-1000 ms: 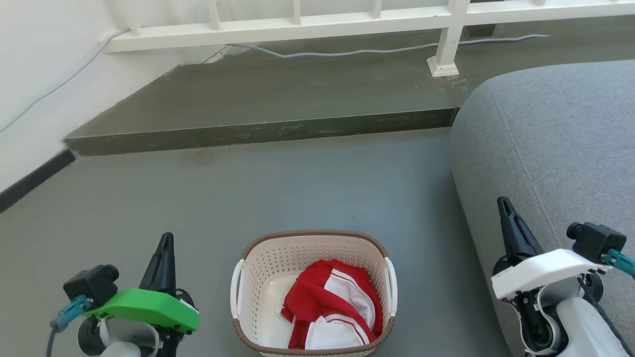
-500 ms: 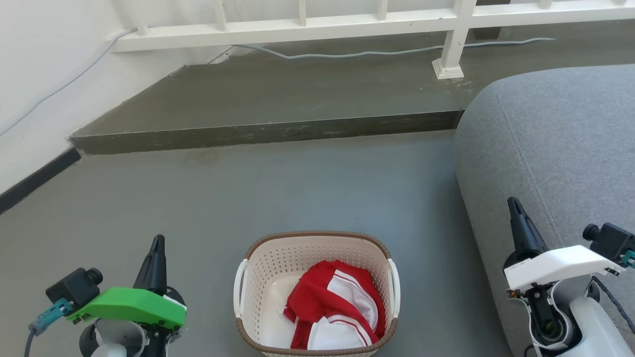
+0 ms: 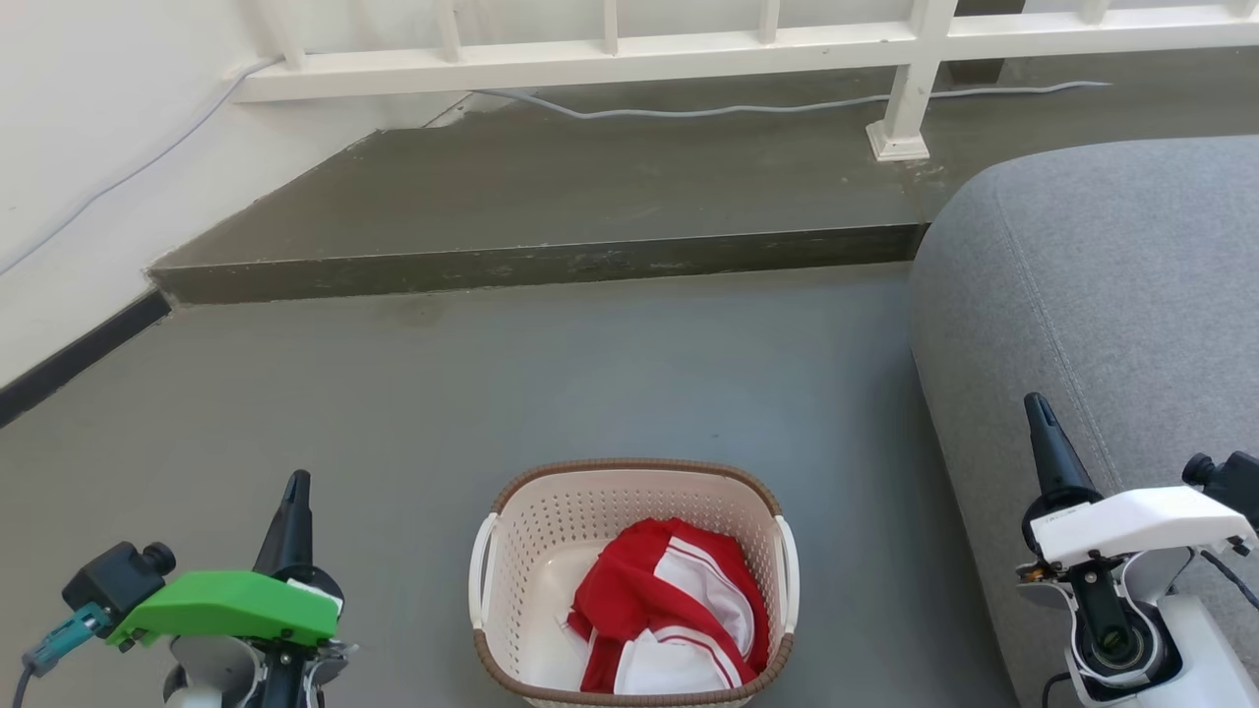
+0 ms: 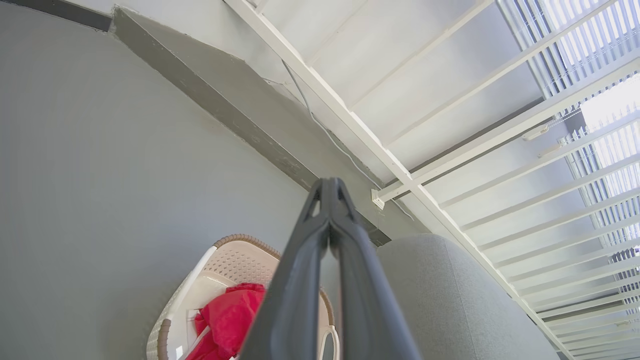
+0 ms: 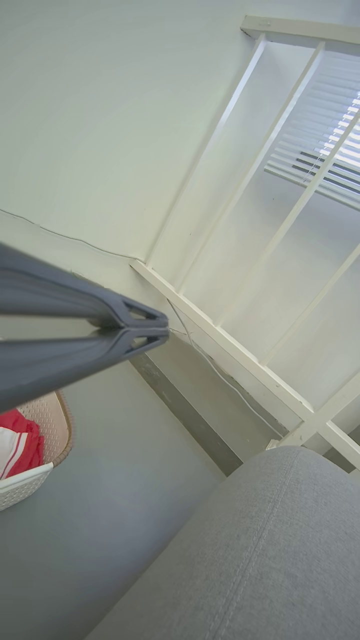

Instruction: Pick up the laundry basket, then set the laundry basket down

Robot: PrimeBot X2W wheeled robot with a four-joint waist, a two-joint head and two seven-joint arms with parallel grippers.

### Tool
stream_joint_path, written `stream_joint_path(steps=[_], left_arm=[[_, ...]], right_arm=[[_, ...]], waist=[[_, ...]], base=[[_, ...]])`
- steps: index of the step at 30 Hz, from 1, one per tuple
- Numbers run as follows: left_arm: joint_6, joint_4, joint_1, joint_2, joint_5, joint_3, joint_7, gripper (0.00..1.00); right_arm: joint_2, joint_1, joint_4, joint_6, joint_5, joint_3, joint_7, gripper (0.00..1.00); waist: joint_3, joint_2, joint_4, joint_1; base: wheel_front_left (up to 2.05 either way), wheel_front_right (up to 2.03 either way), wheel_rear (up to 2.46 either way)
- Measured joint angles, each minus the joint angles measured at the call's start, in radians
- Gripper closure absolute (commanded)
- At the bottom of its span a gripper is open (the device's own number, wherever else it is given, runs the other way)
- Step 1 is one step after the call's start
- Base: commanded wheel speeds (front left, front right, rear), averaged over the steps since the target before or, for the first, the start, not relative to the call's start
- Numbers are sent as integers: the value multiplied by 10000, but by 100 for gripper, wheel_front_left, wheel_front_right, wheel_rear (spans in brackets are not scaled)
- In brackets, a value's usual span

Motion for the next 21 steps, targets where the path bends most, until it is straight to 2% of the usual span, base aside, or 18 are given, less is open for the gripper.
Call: stream_joint_path(steps=[21], left_arm=[[-115,0,-1,-12,-2619,596,780,100]], right_arm=[[211,-38,159,178,2692,-757,754,100]], waist=[[-56,0,184,0]], base=[[0,0,0]])
